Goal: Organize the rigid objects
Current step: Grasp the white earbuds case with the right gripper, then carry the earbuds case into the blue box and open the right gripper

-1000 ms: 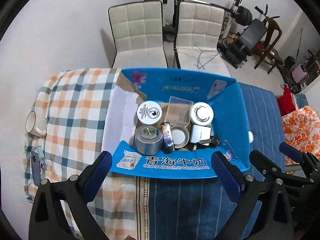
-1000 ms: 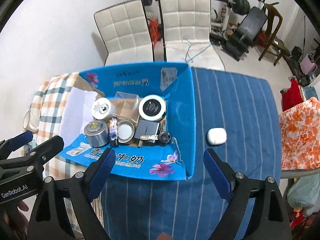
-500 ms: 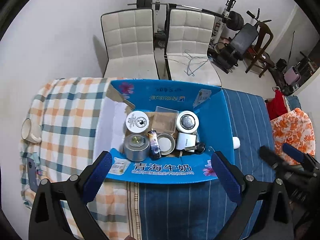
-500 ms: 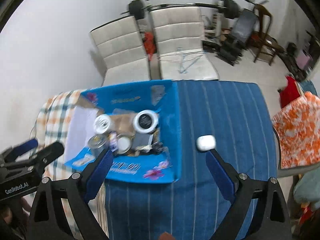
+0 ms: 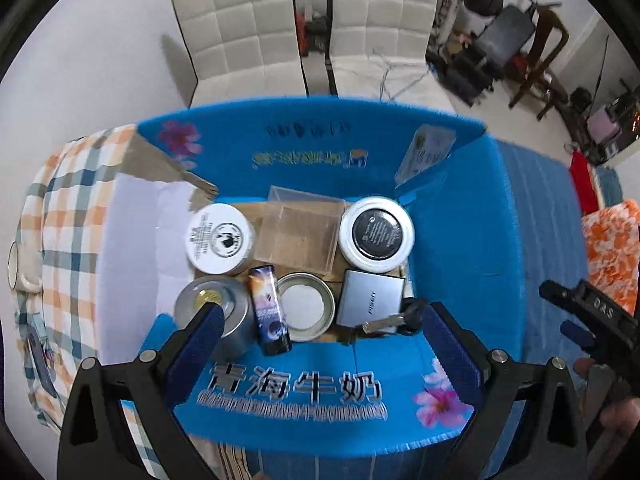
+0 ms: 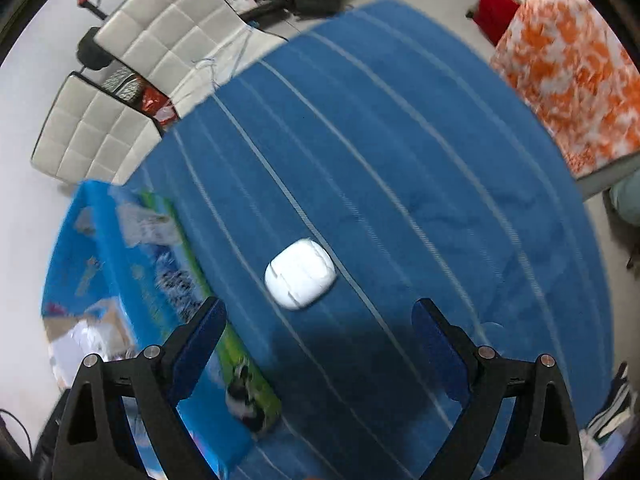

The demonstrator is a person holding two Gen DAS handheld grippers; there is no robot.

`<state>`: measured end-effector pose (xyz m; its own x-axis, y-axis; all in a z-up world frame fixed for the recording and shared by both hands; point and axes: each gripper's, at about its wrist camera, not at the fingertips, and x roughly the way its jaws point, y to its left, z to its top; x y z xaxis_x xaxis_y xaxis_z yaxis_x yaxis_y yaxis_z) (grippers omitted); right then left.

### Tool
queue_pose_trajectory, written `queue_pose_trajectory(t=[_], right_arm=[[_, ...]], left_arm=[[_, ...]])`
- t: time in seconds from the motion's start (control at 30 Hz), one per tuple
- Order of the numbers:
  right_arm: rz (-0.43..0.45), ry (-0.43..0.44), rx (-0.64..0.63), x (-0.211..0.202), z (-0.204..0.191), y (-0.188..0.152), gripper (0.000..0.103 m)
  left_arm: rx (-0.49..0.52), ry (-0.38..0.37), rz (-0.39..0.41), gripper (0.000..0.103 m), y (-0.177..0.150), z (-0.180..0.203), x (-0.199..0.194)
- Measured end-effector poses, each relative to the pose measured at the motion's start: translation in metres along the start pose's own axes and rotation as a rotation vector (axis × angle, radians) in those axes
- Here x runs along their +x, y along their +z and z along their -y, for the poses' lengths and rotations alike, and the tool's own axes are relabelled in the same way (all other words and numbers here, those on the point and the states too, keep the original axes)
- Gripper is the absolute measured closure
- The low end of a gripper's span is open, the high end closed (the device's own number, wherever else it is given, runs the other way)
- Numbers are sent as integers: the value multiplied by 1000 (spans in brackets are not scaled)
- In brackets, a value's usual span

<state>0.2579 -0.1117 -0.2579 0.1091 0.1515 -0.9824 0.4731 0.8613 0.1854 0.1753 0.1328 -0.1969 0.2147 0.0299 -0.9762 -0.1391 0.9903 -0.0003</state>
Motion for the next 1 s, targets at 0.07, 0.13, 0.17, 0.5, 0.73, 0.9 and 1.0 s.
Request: queue_pose_trajectory(t=[0.07,0.13,0.17,0.5,0.73,0.9,1.0], right_arm=[[-14,-22,-15,25,-7,7,7],[-22,-64,-35,43,-12,10,9],[-27,-77,-39,49,-13,11,10],[-18,-213,-156,86,-43,-3,43],[-18,-251,-215,84,-53,-20,43],[20,-230,-223,53,-49,-25,43],[58,-194,-236,22,-49,-31,43]], left_arm=[[18,14,-24,1,4,4,15],[29,24,-45,1,6,5,26],[33,23,-54,1,7,6,30],[82,29,-96,1,6,13,48],[89,20,-82,1,1,13,40],[97,3,-55,1,-5,12,21],[79,-24,-31,1,-7,3,-1]])
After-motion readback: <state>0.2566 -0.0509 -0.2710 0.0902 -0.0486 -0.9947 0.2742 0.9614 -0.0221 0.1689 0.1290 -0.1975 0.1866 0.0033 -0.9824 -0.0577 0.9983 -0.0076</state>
